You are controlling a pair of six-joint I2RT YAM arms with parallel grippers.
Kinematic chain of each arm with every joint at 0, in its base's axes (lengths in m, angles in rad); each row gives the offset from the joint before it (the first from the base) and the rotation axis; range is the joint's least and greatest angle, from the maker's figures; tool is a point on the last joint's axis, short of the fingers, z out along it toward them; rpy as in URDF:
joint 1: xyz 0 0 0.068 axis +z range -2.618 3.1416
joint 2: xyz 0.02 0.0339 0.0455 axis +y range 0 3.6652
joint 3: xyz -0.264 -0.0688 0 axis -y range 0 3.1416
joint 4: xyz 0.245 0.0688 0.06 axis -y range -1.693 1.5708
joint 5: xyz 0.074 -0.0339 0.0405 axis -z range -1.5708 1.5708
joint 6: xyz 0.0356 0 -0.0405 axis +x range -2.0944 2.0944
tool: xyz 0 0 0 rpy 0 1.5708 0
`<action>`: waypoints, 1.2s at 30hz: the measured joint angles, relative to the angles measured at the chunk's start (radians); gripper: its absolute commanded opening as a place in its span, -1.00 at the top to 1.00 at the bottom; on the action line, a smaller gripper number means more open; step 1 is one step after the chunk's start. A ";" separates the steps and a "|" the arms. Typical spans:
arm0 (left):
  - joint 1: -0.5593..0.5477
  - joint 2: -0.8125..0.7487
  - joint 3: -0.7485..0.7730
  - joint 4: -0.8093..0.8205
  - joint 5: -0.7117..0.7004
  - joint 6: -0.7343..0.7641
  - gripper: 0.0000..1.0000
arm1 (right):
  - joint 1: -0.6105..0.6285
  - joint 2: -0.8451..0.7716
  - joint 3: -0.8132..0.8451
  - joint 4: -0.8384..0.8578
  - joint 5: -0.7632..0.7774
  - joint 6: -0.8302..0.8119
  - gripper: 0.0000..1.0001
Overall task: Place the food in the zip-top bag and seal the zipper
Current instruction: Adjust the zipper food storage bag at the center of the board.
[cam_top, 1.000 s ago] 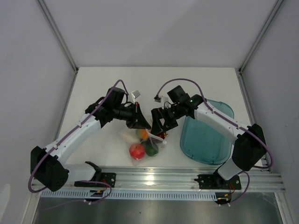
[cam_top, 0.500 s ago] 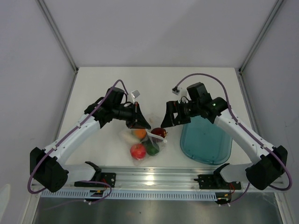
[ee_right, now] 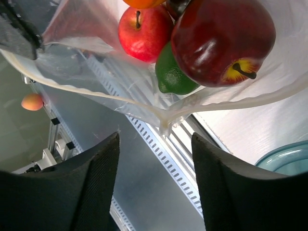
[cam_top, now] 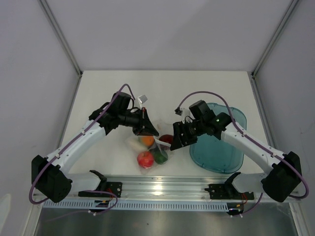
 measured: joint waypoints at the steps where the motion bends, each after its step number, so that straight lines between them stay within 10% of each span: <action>1: 0.000 0.000 0.000 0.000 0.000 0.000 0.99 | 0.003 0.000 -0.006 0.010 0.006 0.001 -0.22; 13: 0.000 0.000 0.000 -0.001 0.000 0.007 0.99 | 0.040 0.064 -0.019 0.084 0.050 0.019 -0.01; 28: 0.006 -0.002 0.000 0.000 0.000 0.007 0.99 | 0.059 0.092 -0.024 0.106 0.115 0.041 1.00; 36: 0.075 -0.056 0.000 -0.003 -0.003 0.007 0.99 | 0.060 0.159 0.238 -0.005 0.232 -0.024 1.00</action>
